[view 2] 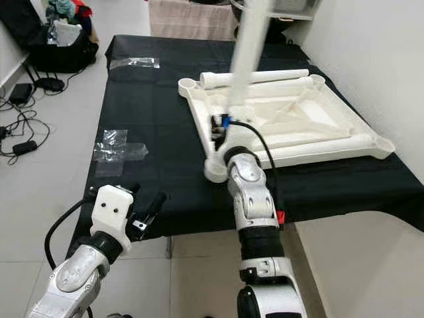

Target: Building children table

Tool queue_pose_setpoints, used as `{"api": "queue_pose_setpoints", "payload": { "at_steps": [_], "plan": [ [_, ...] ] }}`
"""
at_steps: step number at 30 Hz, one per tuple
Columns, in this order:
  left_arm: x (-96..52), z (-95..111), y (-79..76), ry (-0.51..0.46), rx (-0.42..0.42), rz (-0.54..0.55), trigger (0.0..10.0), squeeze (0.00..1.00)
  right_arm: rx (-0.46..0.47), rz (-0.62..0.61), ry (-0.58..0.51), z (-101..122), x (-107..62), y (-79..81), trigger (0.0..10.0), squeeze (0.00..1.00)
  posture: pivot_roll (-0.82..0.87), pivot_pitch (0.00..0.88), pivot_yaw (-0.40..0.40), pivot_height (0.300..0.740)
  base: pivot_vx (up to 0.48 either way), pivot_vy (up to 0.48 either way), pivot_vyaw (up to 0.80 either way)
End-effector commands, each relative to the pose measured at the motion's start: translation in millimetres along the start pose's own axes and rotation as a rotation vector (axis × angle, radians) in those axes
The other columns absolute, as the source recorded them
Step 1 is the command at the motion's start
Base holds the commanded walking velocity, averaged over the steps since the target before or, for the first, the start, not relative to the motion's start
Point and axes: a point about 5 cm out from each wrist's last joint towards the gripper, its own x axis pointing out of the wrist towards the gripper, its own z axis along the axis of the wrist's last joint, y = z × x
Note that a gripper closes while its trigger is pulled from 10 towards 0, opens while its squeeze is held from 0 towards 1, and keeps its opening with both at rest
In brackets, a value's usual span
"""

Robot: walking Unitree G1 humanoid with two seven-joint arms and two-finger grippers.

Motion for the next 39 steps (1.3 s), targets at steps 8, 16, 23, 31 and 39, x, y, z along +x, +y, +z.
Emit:
{"api": "queue_pose_setpoints", "payload": {
  "at_steps": [8,16,23,31,39],
  "plan": [
    [-0.8,-3,-2.3,0.009,0.005,-0.008,10.0,0.0,0.063,-0.052,-0.017,-3,-6.9,13.1,10.0,1.0,0.08,0.176,-0.117,0.74,0.0,0.0,0.0],
    [-0.5,-2,-2.0,0.008,0.003,-0.008,10.0,0.0,0.101,0.185,-0.115,14,1.5,11.9,10.0,0.0,0.08,0.177,-0.12,0.74,0.0,0.0,0.0],
    [-0.4,-1,-2.4,0.007,0.002,-0.009,10.0,0.0,0.146,0.734,-0.023,8,-2.0,8.7,10.0,0.0,0.07,0.177,-0.118,0.74,0.0,0.0,0.0],
    [-0.5,-1,-3.2,0.006,0.003,-0.012,10.0,0.0,0.111,1.258,0.08,4,-23.4,25.1,10.0,0.0,0.08,0.177,-0.118,0.74,0.0,0.0,0.0],
    [-2.1,-1,-3.9,0.009,0.004,-0.013,10.0,0.0,0.035,1.361,0.056,2,-21.8,47.2,4.3,0.0,0.1,0.173,-0.122,0.74,0.0,0.0,0.0]
  ]
}}
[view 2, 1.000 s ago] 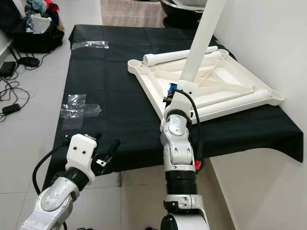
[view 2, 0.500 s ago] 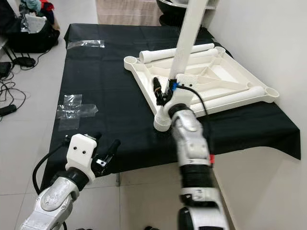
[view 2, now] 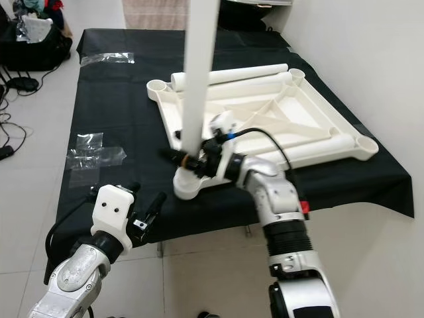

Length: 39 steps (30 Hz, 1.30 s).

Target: Building children table

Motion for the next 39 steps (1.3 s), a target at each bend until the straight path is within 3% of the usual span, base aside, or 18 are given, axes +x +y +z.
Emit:
{"api": "queue_pose_setpoints", "payload": {
  "at_steps": [1,7,9,10,12,13,14,15,17,18,20,24,28,29,31,32,38,39],
  "plan": [
    [-2.4,-2,-3.3,0.009,0.003,-0.012,10.0,0.0,-0.054,-0.048,0.001,2,7.1,-4.5,0.0,0.0,0.1,0.173,-0.122,0.74,0.0,0.0,0.0],
    [-2.7,-2,-3.4,0.01,0.003,-0.012,10.0,0.0,-0.069,-0.15,-0.031,4,6.9,-12.2,0.0,0.0,0.1,0.17,-0.121,0.74,0.0,0.0,0.0],
    [-2.7,-3,-3.5,0.011,0.003,-0.014,10.0,0.0,-0.084,-0.325,-0.053,6,-0.3,-24.5,0.0,0.0,0.09,0.167,-0.117,0.74,0.0,0.0,0.0],
    [-2.7,-3,-3.5,0.011,0.003,-0.014,10.0,0.0,-0.084,-0.325,-0.053,6,-0.3,-24.5,0.0,0.0,0.09,0.167,-0.117,0.74,0.0,0.0,0.0],
    [-2.1,-4,-3.4,0.012,0.003,-0.019,10.0,0.0,-0.093,-0.597,-0.035,4,-11.7,-38.6,0.0,0.0,0.08,0.163,-0.113,0.74,0.0,0.0,0.0],
    [-2.1,-4,-3.4,0.012,0.003,-0.019,10.0,0.0,-0.093,-0.597,-0.035,4,-11.7,-38.6,0.0,0.0,0.08,0.163,-0.113,0.74,0.0,0.0,0.0],
    [-1.6,-4,-3.3,0.011,0.003,-0.021,10.0,0.0,-0.098,-0.82,-0.009,0,-21.7,-46.5,0.0,0.0,0.08,0.165,-0.113,0.74,0.0,0.0,0.0],
    [-1.6,-4,-3.3,0.011,0.003,-0.021,10.0,0.0,-0.098,-0.82,-0.009,0,-21.7,-46.5,0.0,0.0,0.08,0.165,-0.113,0.74,0.0,0.0,0.0],
    [-1.4,-4,-3.2,0.011,0.004,-0.022,10.0,0.0,-0.107,-1.007,0.015,-4,-31.3,-51.2,0.0,0.0,0.08,0.165,-0.113,0.74,0.0,0.0,0.0],
    [-1.4,-4,-3.2,0.011,0.004,-0.022,10.0,0.0,-0.107,-1.007,0.015,-4,-31.3,-51.2,0.0,0.0,0.08,0.165,-0.113,0.74,0.0,0.0,0.0],
    [-0.8,-4,-3.0,0.01,0.006,-0.021,10.0,0.0,-0.093,-1.241,0.026,-11,-45.8,-49.6,0.0,0.0,0.08,0.163,-0.112,0.74,0.0,0.0,0.0],
    [-0.3,-4,-2.6,0.01,0.007,-0.018,10.0,0.0,-0.061,-1.473,0.019,-16,-57.0,-34.1,0.0,0.0,0.08,0.166,-0.114,0.74,0.0,0.0,0.0],
    [-0.3,-4,-2.4,0.009,0.006,-0.016,10.0,0.0,-0.049,-1.526,0.018,-18,-55.4,-27.3,0.0,0.0,0.08,0.166,-0.114,0.74,0.0,0.0,0.0],
    [-0.3,-4,-2.5,0.009,0.005,-0.016,10.0,0.0,-0.029,-1.507,-0.007,-17,-47.8,-25.2,10.0,0.0,0.08,0.166,-0.115,0.74,0.0,0.0,0.0],
    [-0.2,-4,-2.5,0.009,0.005,-0.016,10.0,0.0,-0.023,-1.483,-0.034,-15,-41.4,-24.0,10.0,0.0,0.08,0.168,-0.116,0.74,0.0,0.0,0.0],
    [-0.1,-4,-2.5,0.009,0.004,-0.014,10.0,0.0,-0.046,-1.413,-0.097,-7,-31.3,-21.2,10.0,1.0,0.08,0.168,-0.114,0.74,0.0,0.0,0.0],
    [0.1,-4,-2.4,0.007,0.003,-0.012,10.0,0.0,-0.106,-1.338,-0.184,6,-31.4,-22.0,10.0,1.0,0.08,0.168,-0.116,0.74,0.0,0.0,0.0],
    [0.2,-4,-2.6,0.007,0.003,-0.013,10.0,0.0,-0.077,-1.252,-0.193,6,-28.0,-23.1,10.0,0.0,0.08,0.169,-0.116,0.74,0.0,0.0,0.0]
  ]
}}
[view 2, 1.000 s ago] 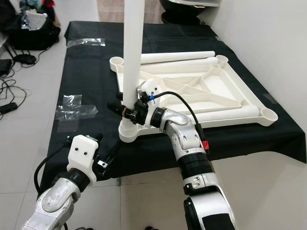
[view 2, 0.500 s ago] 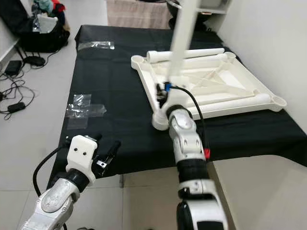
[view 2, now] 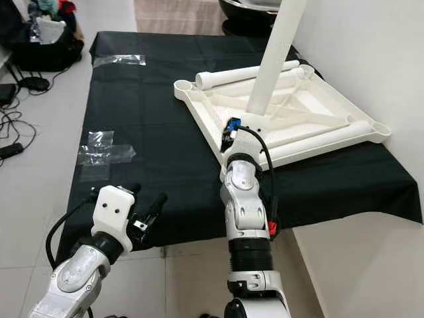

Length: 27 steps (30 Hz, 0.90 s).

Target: Building children table

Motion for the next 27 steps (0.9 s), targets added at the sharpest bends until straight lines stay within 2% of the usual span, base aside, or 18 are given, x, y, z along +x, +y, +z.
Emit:
{"api": "queue_pose_setpoints", "payload": {
  "at_steps": [1,2,4,5,6,8,10,11,12,13,15,17,23,24,25,27],
  "plan": [
    [-0.1,-3,-1.1,0.008,0.002,-0.001,10.0,0.0,0.076,0.174,0.0,2,4.8,2.2,10.0,0.0,0.07,0.169,-0.116,0.74,0.0,0.0,0.0],
    [-0.1,-3,-1.1,0.008,0.002,-0.001,10.0,0.0,0.076,0.174,0.0,2,4.8,2.2,10.0,0.0,0.07,0.169,-0.116,0.74,0.0,0.0,0.0],
    [0.0,-3,-1.4,0.007,0.001,-0.002,10.0,0.0,0.161,0.36,0.019,4,6.8,4.6,10.0,0.0,0.07,0.17,-0.115,0.74,0.0,0.0,0.0],
    [0.0,-3,-1.4,0.007,0.001,-0.002,10.0,0.0,0.161,0.36,0.019,4,6.8,4.6,10.0,0.0,0.07,0.17,-0.115,0.74,0.0,0.0,0.0],
    [0.1,-2,-1.5,0.006,0.001,-0.002,10.0,0.0,0.191,0.427,0.024,5,6.9,4.9,10.0,0.0,0.07,0.171,-0.116,0.74,0.0,0.0,0.0],
    [0.2,-2,-2.0,0.005,0.001,-0.004,10.0,0.0,0.255,0.728,0.058,8,-0.6,7.6,10.0,0.0,0.07,0.172,-0.116,0.74,0.0,0.0,0.0],
    [0.2,-2,-2.0,0.005,0.001,-0.004,10.0,0.0,0.255,0.728,0.058,8,-0.6,7.6,10.0,0.0,0.07,0.172,-0.116,0.74,0.0,0.0,0.0],
    [0.3,-2,-2.3,0.005,0.001,-0.005,10.0,0.0,0.264,0.839,0.076,8,-4.8,8.9,10.0,0.0,0.07,0.172,-0.116,0.74,0.0,0.0,0.0],
    [0.3,-2,-2.3,0.005,0.001,-0.005,10.0,0.0,0.264,0.839,0.076,8,-4.8,8.9,10.0,0.0,0.07,0.172,-0.116,0.74,0.0,0.0,0.0],
    [0.2,-2,-2.4,0.005,0.001,-0.006,10.0,0.0,0.247,0.996,0.102,8,-11.5,11.9,10.0,0.0,0.08,0.174,-0.117,0.74,0.0,0.0,0.0],
    [0.0,-1,-2.5,0.004,0.002,-0.006,10.0,0.0,0.183,1.188,0.15,4,-18.2,18.1,10.0,0.0,0.08,0.175,-0.119,0.74,0.0,0.0,0.0],
    [-0.3,-1,-2.5,0.004,0.003,-0.006,10.0,0.0,0.134,1.241,0.165,-1,-17.2,25.8,10.0,0.0,0.08,0.177,-0.117,0.74,0.0,0.0,0.0],
    [-0.5,-1,-2.7,0.005,0.004,-0.006,10.0,0.0,0.097,1.255,0.153,-4,-13.7,36.0,10.0,0.0,0.09,0.177,-0.117,0.74,0.0,0.0,0.0],
    [-0.6,-1,-2.6,0.005,0.003,-0.005,10.0,0.0,0.071,1.237,0.141,-5,-11.6,38.6,3.1,0.0,0.09,0.178,-0.117,0.74,0.0,0.0,0.0],
    [-0.7,-1,-2.5,0.005,0.003,-0.006,10.0,0.0,0.049,1.21,0.13,-6,-9.2,40.1,0.0,0.0,0.09,0.178,-0.117,0.74,0.0,0.0,0.0],
    [-0.7,-1,-2.5,0.005,0.003,-0.006,10.0,0.0,0.049,1.21,0.13,-6,-9.2,40.1,0.0,0.0,0.09,0.178,-0.117,0.74,0.0,0.0,0.0]
  ]
}}
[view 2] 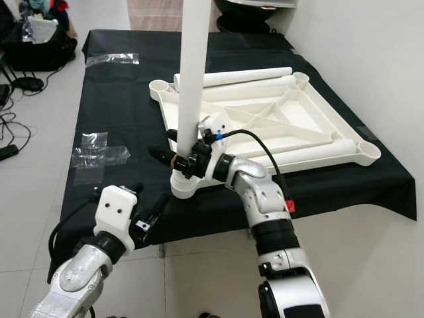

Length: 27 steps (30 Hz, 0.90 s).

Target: Building children table

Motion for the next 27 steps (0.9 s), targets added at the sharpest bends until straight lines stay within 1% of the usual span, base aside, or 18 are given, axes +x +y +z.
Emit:
{"api": "queue_pose_setpoints", "payload": {
  "at_steps": [1,3,5,6,8,9,11,12,13,14,15,17,19,21,22,23,24,27],
  "plan": [
    [-1.3,-2,-2.0,0.009,0.003,-0.004,10.0,0.0,-0.02,0.002,0.011,-2,3.5,1.1,0.0,0.0,0.09,0.178,-0.117,0.74,0.0,0.0,0.0],
    [-1.3,-2,-1.9,0.009,0.002,-0.004,10.0,0.0,-0.03,-0.042,0.007,-2,3.9,-2.2,0.0,0.0,0.09,0.177,-0.117,0.74,0.0,0.0,0.0],
    [-1.2,-2,-1.5,0.01,0.002,-0.003,10.0,0.0,-0.047,-0.291,-0.014,1,0.5,-21.6,0.0,0.0,0.08,0.177,-0.118,0.74,0.0,0.0,0.0],
    [-1.2,-2,-1.5,0.01,0.002,-0.003,10.0,0.0,-0.047,-0.291,-0.014,1,0.5,-21.6,0.0,0.0,0.08,0.177,-0.118,0.74,0.0,0.0,0.0],
    [-1.2,-2,-1.5,0.01,0.002,-0.003,10.0,0.0,-0.05,-0.568,-0.019,1,-9.1,-38.8,0.0,0.0,0.08,0.175,-0.117,0.74,0.0,0.0,0.0],
    [-1.2,-2,-1.5,0.01,0.002,-0.003,10.0,0.0,-0.05,-0.568,-0.019,1,-9.1,-38.8,0.0,0.0,0.08,0.175,-0.117,0.74,0.0,0.0,0.0],
    [-0.9,-3,-1.6,0.01,0.002,-0.005,10.0,0.0,-0.039,-0.898,0.008,-4,-26.2,-52.0,0.0,0.0,0.08,0.174,-0.114,0.74,0.0,0.0,0.0],
    [-0.9,-3,-1.6,0.01,0.002,-0.005,10.0,0.0,-0.039,-0.898,0.008,-4,-26.2,-52.0,0.0,0.0,0.08,0.174,-0.114,0.74,0.0,0.0,0.0],
    [-0.6,-3,-1.6,0.01,0.003,-0.006,10.0,0.0,-0.038,-1.062,0.029,-9,-36.8,-52.8,0.0,0.0,0.08,0.174,-0.114,0.74,0.0,0.0,0.0],
    [-0.6,-3,-1.6,0.01,0.003,-0.006,10.0,0.0,-0.038,-1.062,0.029,-9,-36.8,-52.8,0.0,0.0,0.08,0.174,-0.114,0.74,0.0,0.0,0.0],
    [-0.5,-3,-1.7,0.01,0.004,-0.007,10.0,0.0,-0.04,-1.172,0.043,-12,-44.4,-52.6,0.0,0.0,0.08,0.174,-0.114,0.74,0.0,0.0,0.0],
    [-0.4,-3,-1.8,0.01,0.004,-0.008,10.0,0.0,-0.037,-1.252,0.041,-14,-50.1,-49.1,0.0,0.0,0.08,0.169,-0.114,0.74,0.0,0.0,0.0],
    [-0.4,-3,-1.8,0.01,0.004,-0.008,10.0,0.0,-0.037,-1.252,0.041,-14,-50.1,-49.1,0.0,0.0,0.08,0.169,-0.114,0.74,0.0,0.0,0.0],
    [-0.3,-3,-2.2,0.01,0.006,-0.008,10.0,0.0,-0.023,-1.376,0.04,-17,-55.2,-36.6,0.0,0.0,0.08,0.162,-0.114,0.74,0.0,0.0,0.0],
    [-0.3,-3,-2.2,0.01,0.006,-0.008,10.0,0.0,-0.023,-1.376,0.04,-17,-55.2,-36.6,0.0,0.0,0.08,0.162,-0.114,0.74,0.0,0.0,0.0],
    [-0.4,-4,-2.4,0.01,0.006,-0.008,10.0,0.0,-0.01,-1.381,0.031,-18,-51.5,-31.1,0.6,0.0,0.08,0.163,-0.115,0.74,0.0,0.0,0.0],
    [-0.4,-4,-2.5,0.01,0.006,-0.008,10.0,0.0,0.003,-1.363,0.005,-18,-44.9,-28.2,10.0,0.0,0.08,0.158,-0.117,0.74,0.0,0.0,0.0],
    [-0.4,-4,-2.7,0.01,0.005,-0.008,10.0,0.0,0.017,-1.335,-0.027,-16,-37.4,-26.3,10.0,0.0,0.08,0.159,-0.118,0.74,0.0,0.0,0.0]
  ]
}}
